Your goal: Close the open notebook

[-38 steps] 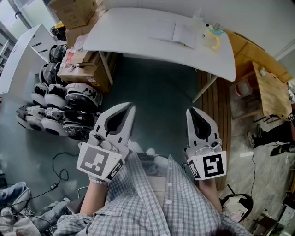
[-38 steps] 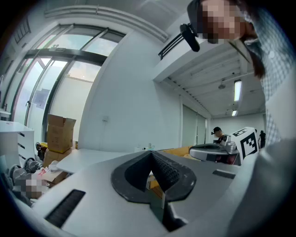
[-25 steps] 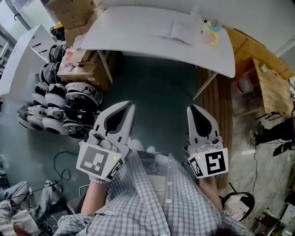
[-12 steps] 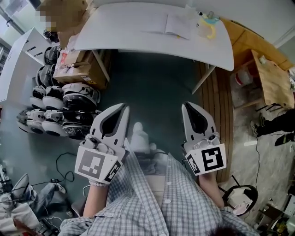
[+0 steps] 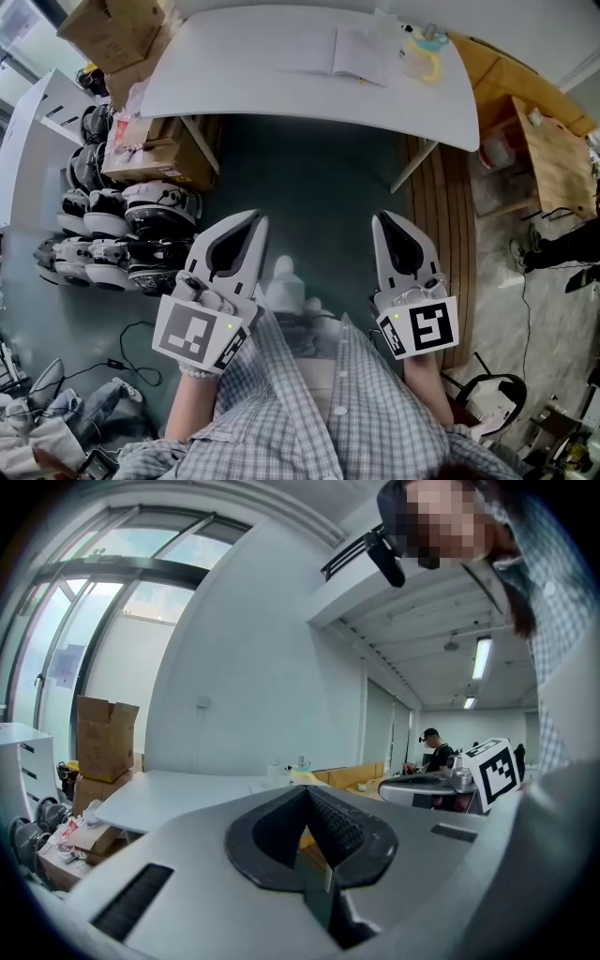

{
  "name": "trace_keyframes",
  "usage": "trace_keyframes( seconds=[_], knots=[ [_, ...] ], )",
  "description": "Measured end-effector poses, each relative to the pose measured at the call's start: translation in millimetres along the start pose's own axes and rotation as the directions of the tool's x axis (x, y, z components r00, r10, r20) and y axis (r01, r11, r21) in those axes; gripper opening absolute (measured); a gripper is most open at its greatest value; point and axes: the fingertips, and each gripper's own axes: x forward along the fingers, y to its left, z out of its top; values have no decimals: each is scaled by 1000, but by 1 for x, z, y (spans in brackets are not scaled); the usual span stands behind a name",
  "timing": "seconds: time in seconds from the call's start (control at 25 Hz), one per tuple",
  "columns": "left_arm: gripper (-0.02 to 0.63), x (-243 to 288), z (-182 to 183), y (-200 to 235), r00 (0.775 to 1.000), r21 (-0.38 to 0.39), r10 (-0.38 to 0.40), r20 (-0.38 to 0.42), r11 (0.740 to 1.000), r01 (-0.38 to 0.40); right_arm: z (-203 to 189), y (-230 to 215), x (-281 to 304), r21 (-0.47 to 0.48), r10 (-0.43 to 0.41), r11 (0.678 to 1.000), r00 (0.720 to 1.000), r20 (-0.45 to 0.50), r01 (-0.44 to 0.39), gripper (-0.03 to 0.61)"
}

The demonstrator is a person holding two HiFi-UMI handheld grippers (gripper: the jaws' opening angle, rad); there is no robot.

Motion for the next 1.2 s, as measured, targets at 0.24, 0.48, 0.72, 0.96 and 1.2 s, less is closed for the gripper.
trace_keyframes(
  seconds=[0.24,0.48,0.72,0.96,1.2],
  knots=[
    [6,34,4,26,1000,-7,-31,-5,1000,31,-1,-11,34,-4,-17,1000,1000,-24,17,23],
    [6,65,16,50,998,-2,-67,15,998,67,9,-27,65,-26,-55,998,998,-18,55,23],
    [6,93,26,77,992,1,-119,28,993,119,16,-36,95,-66,-117,991,993,-14,116,23],
    [6,115,34,99,986,12,-162,41,987,161,22,-36,121,-80,-133,988,991,-15,132,23],
    [6,123,36,115,982,18,-183,47,983,182,25,-34,136,-108,-162,981,987,-11,160,23]
  ],
)
